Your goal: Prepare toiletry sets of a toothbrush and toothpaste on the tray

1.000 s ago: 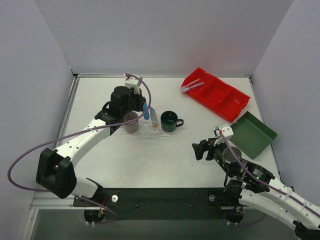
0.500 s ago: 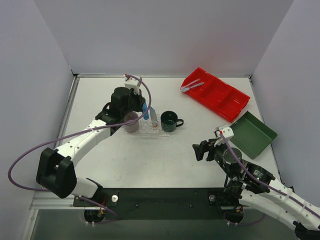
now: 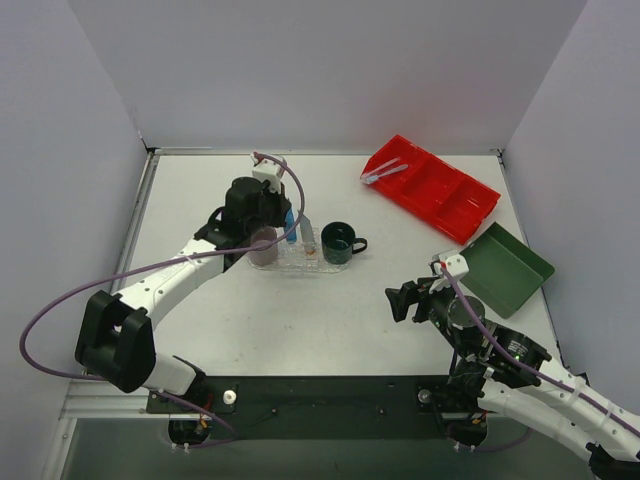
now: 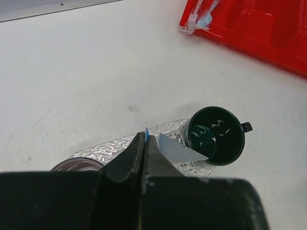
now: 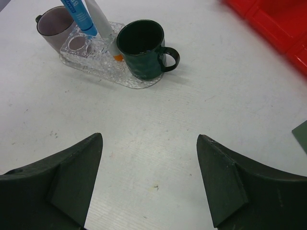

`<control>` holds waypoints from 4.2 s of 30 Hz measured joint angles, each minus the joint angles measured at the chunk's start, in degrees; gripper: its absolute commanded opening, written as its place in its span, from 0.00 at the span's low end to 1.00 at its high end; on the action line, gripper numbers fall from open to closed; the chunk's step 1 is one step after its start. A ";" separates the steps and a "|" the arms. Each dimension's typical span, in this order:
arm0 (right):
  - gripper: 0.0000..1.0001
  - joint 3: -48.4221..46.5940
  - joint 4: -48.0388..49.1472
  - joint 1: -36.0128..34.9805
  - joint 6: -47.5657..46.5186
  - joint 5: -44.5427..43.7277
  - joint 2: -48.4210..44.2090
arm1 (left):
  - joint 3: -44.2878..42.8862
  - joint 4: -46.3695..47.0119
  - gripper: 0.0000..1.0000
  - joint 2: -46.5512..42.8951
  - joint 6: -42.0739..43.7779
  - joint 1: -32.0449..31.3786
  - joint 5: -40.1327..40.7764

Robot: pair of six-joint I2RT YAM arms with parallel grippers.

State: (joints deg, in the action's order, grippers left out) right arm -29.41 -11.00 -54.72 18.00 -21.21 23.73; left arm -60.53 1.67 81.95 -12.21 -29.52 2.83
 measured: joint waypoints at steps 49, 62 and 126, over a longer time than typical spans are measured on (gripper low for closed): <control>0.74 1.95 -0.44 0.00 0.22 -0.68 -2.08 | 7.06 8.63 0.00 4.26 2.25 -0.79 0.55; 0.75 2.64 -0.66 0.00 0.28 -0.68 -2.86 | 7.80 9.35 0.00 4.48 3.34 -1.40 0.83; 0.78 -31.41 -19.45 3.41 -4.39 -9.57 17.53 | 6.97 -7.04 0.77 -17.35 2.64 5.25 -5.81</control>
State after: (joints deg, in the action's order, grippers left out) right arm -60.82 -30.46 -51.31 13.61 -30.79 41.25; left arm -53.56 -5.37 64.60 -9.56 -24.27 -2.98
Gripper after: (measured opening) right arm 0.843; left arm 0.767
